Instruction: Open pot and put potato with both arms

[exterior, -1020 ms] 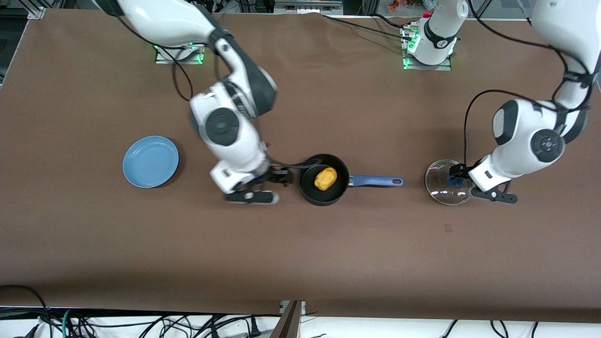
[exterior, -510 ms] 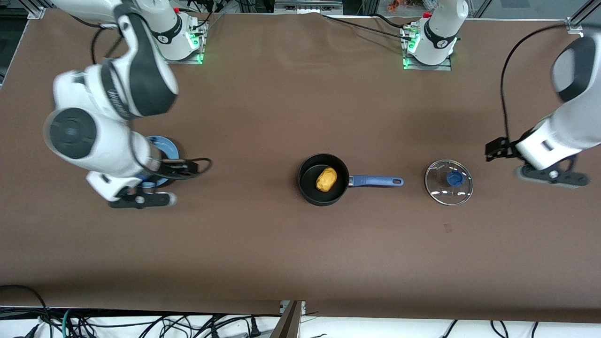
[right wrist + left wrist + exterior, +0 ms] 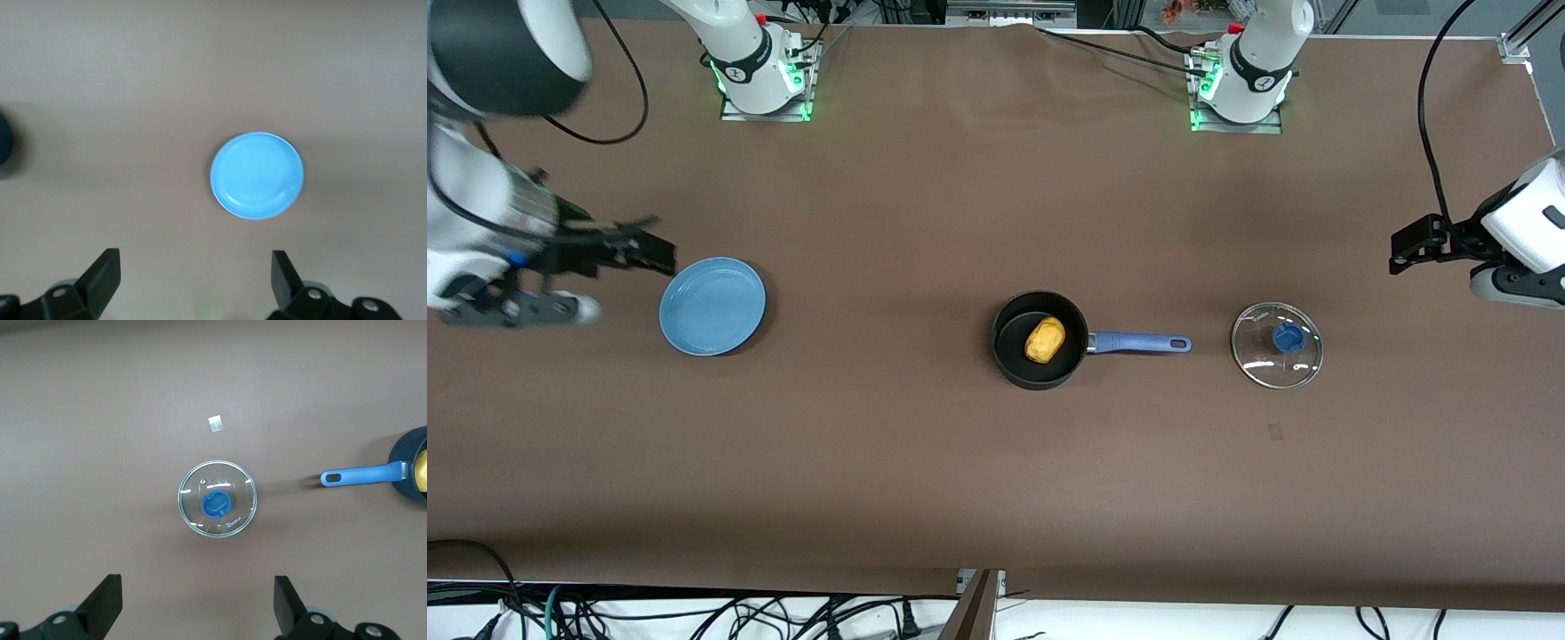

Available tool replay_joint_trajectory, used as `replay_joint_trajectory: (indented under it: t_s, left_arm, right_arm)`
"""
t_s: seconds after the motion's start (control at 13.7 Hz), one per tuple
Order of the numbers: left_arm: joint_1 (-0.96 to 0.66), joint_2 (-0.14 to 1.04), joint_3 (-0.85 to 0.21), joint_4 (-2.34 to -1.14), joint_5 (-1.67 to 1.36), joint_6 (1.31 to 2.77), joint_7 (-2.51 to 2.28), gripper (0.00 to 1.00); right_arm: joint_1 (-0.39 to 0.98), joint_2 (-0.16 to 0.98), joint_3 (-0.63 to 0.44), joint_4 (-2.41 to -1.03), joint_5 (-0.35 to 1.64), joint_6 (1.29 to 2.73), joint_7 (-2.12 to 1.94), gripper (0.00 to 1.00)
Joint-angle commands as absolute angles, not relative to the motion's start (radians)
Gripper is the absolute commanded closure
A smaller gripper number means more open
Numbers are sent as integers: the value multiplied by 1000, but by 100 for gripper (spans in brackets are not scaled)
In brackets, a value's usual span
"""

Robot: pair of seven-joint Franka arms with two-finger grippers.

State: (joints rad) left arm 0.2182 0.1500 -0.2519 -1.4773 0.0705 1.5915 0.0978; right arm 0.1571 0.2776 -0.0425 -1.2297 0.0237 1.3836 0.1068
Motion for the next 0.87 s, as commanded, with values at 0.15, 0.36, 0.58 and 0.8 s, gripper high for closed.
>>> replay_joint_trajectory:
  t_s: [0.15,0.36,0.58,0.8]
  left_arm:
    - [91,36,-117,-1592,49,1600,89,0]
    - [89,0,-114,-1627,43,1603,84,0]
    - [98,3,-115,-1626,40,1600,77,0]
    - [112,5,-115,-1628,14,1597,64,0]
  right_arm:
    - [37,39,-25,-1472,26,1467,67,0]
    - [20,-12,-8,-1568,14,1476,57,0]
    - [20,-12,31,-1565,-44,1430,-12,0]
    - [20,-3,32,-1554,-46,1428,-15,0]
